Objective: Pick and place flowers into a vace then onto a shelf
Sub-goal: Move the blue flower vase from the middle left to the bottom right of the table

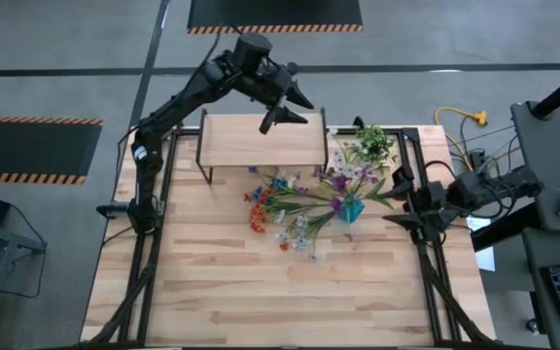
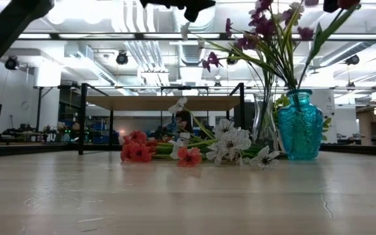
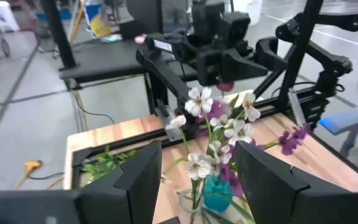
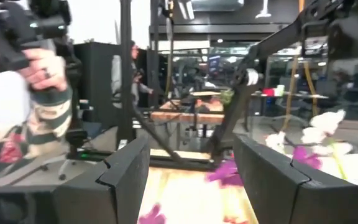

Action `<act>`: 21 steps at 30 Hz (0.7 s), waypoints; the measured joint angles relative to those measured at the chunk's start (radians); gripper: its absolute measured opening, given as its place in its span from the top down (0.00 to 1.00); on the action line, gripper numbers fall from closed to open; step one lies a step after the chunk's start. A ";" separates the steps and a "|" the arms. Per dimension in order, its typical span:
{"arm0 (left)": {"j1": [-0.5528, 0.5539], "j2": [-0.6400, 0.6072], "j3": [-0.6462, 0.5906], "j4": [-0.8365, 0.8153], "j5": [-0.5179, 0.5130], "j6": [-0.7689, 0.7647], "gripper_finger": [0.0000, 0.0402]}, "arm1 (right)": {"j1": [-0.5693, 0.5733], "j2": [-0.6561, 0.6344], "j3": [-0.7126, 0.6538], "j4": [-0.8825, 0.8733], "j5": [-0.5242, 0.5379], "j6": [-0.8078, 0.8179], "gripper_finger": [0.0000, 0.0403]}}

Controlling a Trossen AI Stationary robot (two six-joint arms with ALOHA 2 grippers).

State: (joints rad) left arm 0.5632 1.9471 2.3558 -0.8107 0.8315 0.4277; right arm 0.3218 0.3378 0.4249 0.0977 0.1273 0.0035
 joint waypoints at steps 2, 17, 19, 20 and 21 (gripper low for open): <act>0.000 -0.010 0.000 -0.004 0.000 0.001 0.54 | 0.027 0.000 -0.004 0.003 0.000 0.009 0.44; -0.002 -0.027 0.000 -0.047 -0.056 -0.004 0.54 | 0.205 0.058 0.133 -0.038 0.002 -0.029 0.44; -0.002 -0.030 0.000 -0.047 -0.056 -0.009 0.54 | 0.236 0.097 0.122 -0.042 0.002 -0.029 0.44; -0.002 -0.033 0.000 -0.047 -0.055 -0.014 0.54 | 0.253 0.118 0.116 -0.043 0.003 -0.030 0.44; -0.002 -0.035 0.000 -0.047 -0.056 -0.016 0.54 | 0.272 0.140 0.111 -0.043 0.005 -0.030 0.44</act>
State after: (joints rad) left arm 0.5613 1.9122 2.3558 -0.8577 0.7757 0.4115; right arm 0.5936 0.4776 0.5361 0.0552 0.1320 -0.0262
